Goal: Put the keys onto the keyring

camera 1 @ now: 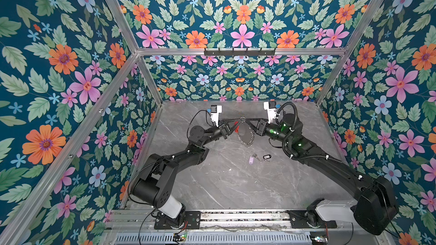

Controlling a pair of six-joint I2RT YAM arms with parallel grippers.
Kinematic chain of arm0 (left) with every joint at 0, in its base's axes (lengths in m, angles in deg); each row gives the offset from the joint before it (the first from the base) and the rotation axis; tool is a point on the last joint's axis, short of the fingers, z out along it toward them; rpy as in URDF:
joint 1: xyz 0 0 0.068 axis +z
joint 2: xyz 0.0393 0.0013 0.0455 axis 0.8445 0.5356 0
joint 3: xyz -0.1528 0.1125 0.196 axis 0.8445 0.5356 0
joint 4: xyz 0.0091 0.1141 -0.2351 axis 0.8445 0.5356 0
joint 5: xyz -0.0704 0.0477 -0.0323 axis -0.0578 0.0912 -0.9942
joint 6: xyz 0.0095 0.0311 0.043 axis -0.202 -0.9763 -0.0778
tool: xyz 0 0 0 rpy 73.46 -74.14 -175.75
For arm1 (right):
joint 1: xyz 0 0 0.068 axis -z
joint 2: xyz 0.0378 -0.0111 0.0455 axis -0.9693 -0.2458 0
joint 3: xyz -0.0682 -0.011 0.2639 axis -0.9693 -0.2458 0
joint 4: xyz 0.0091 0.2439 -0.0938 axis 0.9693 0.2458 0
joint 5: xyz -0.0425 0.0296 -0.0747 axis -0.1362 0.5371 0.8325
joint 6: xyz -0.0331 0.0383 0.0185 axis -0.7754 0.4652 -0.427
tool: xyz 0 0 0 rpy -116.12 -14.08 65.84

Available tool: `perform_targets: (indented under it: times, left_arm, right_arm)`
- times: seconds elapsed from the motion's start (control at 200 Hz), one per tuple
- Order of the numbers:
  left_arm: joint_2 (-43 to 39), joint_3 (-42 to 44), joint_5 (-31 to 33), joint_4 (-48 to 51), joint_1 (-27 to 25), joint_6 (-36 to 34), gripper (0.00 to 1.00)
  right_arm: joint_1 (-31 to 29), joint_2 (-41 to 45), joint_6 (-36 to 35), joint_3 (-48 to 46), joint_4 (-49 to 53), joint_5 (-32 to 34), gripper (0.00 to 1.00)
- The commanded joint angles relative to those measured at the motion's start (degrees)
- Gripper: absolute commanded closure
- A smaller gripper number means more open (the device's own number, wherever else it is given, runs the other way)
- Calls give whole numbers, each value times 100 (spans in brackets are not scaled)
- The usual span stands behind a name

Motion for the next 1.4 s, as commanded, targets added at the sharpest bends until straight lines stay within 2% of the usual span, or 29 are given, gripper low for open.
perform_targets:
  times: [0.0, 0.555, 0.7, 0.9, 1.086, 1.296, 1.361, 1.396]
  left_arm:
    - [49, -31, -21, -527, 13, 208, 100]
    - [246, -233, -125, -728, 36, 557, 100]
    - [301, -269, -150, -754, 39, 604, 100]
    - [358, -303, -190, -780, 38, 658, 100]
    - [388, -338, -207, -780, 39, 675, 100]
    - [424, -354, -198, -780, 63, 707, 100]
    - [412, -294, -116, -825, 128, 798, 75]
    - [391, -214, 13, -885, 196, 883, 65]
  right_arm:
    - [-4, -37, -74, 80, -195, -99, 81]
    - [-1, -212, -52, 255, -302, -170, 81]
    - [-5, -243, -109, 308, -278, -152, 87]
    - [-4, -348, -126, 408, -287, -213, 88]
    - [-5, -414, -123, 474, -322, -256, 100]
    - [-5, -376, -126, 437, -390, -213, 100]
    - [-5, -323, -126, 362, -475, -122, 100]
    - [-4, -282, -126, 307, -541, -41, 100]
